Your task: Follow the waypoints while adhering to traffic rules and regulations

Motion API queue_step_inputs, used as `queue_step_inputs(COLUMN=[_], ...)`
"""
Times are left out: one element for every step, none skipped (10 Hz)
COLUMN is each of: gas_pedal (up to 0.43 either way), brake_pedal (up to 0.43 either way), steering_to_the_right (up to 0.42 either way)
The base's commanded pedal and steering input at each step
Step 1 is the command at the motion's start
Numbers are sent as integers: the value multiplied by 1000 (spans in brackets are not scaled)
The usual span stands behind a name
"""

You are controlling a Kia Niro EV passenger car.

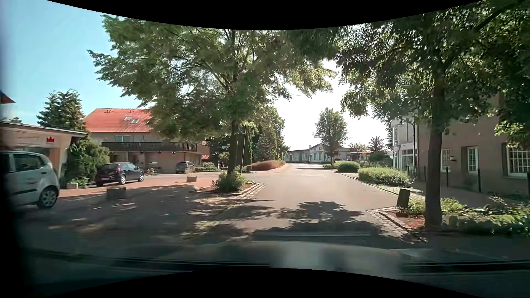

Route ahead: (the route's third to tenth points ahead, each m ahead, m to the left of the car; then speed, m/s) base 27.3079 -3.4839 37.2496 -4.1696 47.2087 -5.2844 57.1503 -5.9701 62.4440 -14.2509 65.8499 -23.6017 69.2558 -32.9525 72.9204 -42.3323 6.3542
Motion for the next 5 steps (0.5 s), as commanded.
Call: queue_step_inputs(gas_pedal=[228,228,228,228,228], brake_pedal=[6,6,6,6,6], steering_to_the_right=[91,84,79,76,73])
